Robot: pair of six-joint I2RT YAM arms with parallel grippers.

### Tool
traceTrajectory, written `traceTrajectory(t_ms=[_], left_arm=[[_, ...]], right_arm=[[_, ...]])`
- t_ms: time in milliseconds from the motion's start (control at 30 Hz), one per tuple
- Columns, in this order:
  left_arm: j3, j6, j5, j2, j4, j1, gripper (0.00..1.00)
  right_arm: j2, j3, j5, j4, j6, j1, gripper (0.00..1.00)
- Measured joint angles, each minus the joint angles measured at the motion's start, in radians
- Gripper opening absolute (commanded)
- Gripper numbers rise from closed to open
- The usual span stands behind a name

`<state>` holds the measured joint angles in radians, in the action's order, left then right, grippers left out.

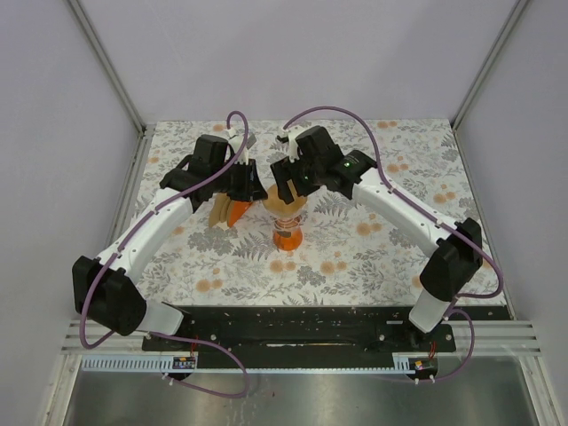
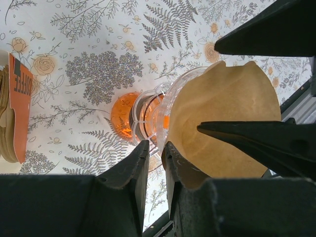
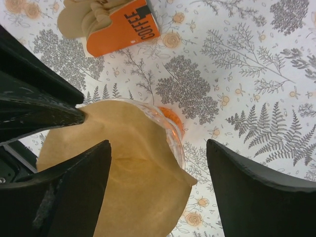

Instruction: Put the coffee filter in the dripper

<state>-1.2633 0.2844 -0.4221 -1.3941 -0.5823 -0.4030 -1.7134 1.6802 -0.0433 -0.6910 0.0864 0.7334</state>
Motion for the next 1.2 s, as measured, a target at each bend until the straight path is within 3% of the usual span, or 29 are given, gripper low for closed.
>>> traceTrajectory(t_ms=[267,600,800,967,1200], left_arm=[[0.0,0.0,0.0,0.0,0.0,-0.001,0.23],[0.0,-0.006,0.009,0.0,0.0,-0.001,0.24],[0.0,-0.013,0.014,0.0,-0.002,0.002,0.25],[0.0,-0.016,0.011,0.0,-0.002,0.0,0.32],[-0.018,-0.022,0.011,0.0,-0.013,-0.002,0.38]], right_arm=[[-0.002,-0.088,-0.038,0.061,-0.031,-0.014,0.48],[0.0,-0.137,-0.084,0.153,-0.122,-0.018,0.15],[0.022,-0.137,-0.109,0.198,-0.143,-0.02,0.13],[0.022,-0.137,-0.11,0.2,-0.166,-0.02,0.3],[0.016,-0.157,-0.111,0.192,-0.199,-0.024,0.42]])
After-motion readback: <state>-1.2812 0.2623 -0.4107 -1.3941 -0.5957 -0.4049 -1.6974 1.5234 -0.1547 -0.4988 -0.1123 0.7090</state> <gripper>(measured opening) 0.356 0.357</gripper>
